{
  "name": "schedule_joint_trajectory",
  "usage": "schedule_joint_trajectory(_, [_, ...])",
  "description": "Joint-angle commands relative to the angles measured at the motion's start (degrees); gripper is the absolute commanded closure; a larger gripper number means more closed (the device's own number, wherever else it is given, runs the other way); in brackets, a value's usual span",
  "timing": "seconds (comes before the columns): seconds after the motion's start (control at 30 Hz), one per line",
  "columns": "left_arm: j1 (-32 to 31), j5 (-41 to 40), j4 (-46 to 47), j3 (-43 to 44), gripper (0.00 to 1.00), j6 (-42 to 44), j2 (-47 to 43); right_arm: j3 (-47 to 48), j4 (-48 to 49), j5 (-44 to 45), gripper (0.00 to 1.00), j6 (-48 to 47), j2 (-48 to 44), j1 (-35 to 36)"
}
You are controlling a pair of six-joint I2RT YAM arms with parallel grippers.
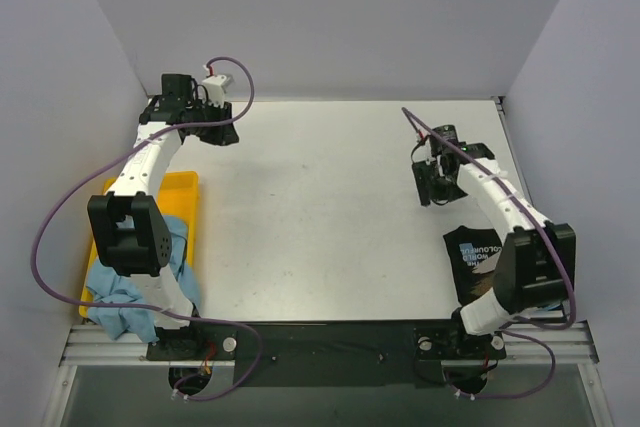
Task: Fold and stack the t-shirts
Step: Put the neatly folded tshirt into the corner of the board with the right arm
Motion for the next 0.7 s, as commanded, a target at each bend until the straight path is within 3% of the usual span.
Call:
schedule_joint_trajectory(0.0, [-0.52,0.40,-4.35,1.70,0.62,3.77,-4.84,4.40,7.11,-8.96,0.37,2.64,-11.67,0.55])
schedule_joint_trajectory(0.03, [-0.96,0.22,-4.44,0.65,0.53,4.82,-5.46,2.92,11.31,-11.41,0.37,3.08,-13.27,0.46])
schedule_joint_trajectory(0.1, [-1.40,-0.83,-3.83,-2.78,0.45,5.62,-8.44,-1.02,19.59,-14.40,0.24,3.88,-18.89,-0.06])
schedule_joint_trajectory(0.17, [-1.93,-3.20,-2.16,-7.43,0.37,5.80,-12.31,-5.85,26.45,-15.99,0.23,6.34,-23.55,-0.68])
schedule_joint_trajectory(0.4, [-1.93,-14.62,19.00,-36.32,0.29,2.64,-30.59,-23.80,44.03,-15.65,0.19,10.29,-36.73,-4.46])
schedule_joint_trajectory(0.5, [-1.84,-20.67,23.67,-43.38,0.29,-0.79,-33.58,-30.38,47.21,-13.19,0.20,11.70,-38.77,-5.16])
schedule_joint_trajectory(0.67, [-1.23,-22.10,29.13,-53.32,0.28,-3.77,-36.93,-37.77,49.94,-10.12,0.20,11.61,-40.18,-5.51])
